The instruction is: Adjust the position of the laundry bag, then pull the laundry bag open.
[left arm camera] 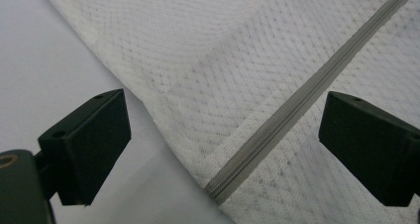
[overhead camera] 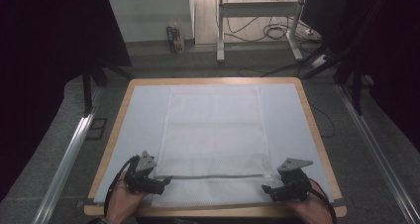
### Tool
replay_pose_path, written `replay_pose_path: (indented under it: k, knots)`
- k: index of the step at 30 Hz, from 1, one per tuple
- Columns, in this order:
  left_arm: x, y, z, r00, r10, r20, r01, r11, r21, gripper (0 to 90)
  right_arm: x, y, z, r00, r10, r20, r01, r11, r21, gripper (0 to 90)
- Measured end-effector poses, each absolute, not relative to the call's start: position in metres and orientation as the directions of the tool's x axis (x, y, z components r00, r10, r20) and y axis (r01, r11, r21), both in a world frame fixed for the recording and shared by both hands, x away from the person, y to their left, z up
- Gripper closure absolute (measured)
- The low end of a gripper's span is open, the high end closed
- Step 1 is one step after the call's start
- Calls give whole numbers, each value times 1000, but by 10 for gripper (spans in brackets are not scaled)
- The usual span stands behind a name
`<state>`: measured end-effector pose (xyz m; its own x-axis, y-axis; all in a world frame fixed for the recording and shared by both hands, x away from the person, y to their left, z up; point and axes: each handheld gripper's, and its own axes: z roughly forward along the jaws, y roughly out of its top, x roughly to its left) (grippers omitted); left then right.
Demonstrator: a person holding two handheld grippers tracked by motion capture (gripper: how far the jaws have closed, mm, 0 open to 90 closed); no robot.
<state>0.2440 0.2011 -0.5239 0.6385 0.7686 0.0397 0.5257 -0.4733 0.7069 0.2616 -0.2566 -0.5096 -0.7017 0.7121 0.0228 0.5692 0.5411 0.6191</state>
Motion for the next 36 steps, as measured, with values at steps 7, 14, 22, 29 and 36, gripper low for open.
replay_pose_path:
  k: [7,14,22,29,36]
  knots:
    - [244,201,-524,639,768,42,526,-475,705,56,262,-258,-510,-699,715,22,574,543,613,146]
    - [244,199,-525,642,766,47,523,-481,704,54,262,-255,-514,-705,709,-12,562,569,601,112]
    - [244,197,-525,648,760,57,521,-496,695,55,263,-252,-518,-690,723,-38,566,571,595,88]
    - [244,195,-528,657,751,68,522,-517,679,55,263,-246,-522,-683,729,-43,580,577,575,39]
    - [243,192,-529,665,740,102,510,-550,662,55,261,-243,-516,-654,755,-40,619,565,545,209]
